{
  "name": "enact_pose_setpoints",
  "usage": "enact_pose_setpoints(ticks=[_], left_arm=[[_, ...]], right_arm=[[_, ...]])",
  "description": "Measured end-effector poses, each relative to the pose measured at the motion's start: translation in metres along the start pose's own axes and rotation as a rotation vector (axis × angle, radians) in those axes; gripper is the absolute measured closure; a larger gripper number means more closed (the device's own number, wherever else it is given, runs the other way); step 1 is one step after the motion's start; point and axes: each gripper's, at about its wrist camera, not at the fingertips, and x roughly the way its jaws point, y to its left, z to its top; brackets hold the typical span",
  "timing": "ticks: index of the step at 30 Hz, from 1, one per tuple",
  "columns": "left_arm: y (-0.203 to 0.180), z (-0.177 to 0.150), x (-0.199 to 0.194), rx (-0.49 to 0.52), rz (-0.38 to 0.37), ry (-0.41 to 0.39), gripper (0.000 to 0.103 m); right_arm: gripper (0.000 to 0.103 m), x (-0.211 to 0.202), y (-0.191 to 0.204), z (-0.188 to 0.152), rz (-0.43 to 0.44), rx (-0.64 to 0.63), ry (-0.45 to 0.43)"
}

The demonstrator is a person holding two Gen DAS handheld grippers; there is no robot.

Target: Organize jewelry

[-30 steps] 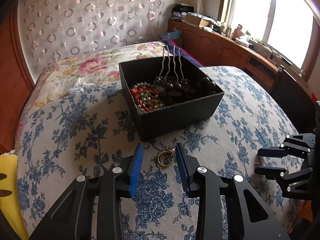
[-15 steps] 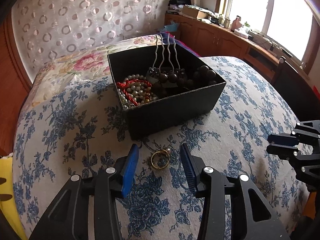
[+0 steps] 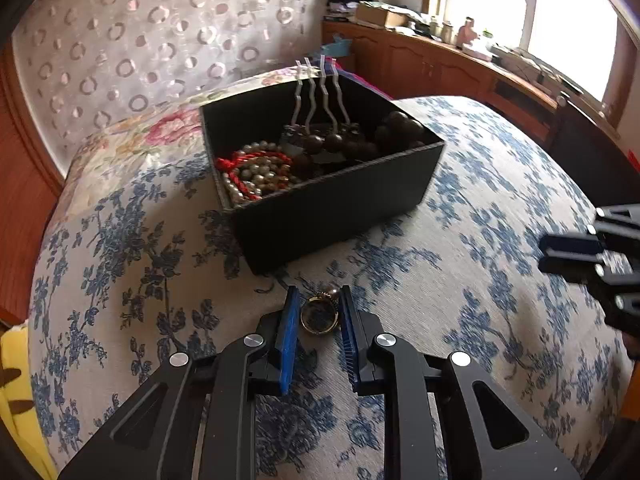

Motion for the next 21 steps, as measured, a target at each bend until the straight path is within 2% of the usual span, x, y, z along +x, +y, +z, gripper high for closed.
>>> enact_pose_setpoints(ticks=[9,21], left_arm=[[-0.001,0.004,-0.018,-0.016,-0.006,-0.05,0.085],[0.014,0.03,-0.045,-0.061,0.018,-0.149,0.085]], right_arm=[[0.086,0.0,0.004,0.028,0.001,-0.038,-0.043],[0.086,0.011,0.014,0.095,0.033,-0.098,-0.127]])
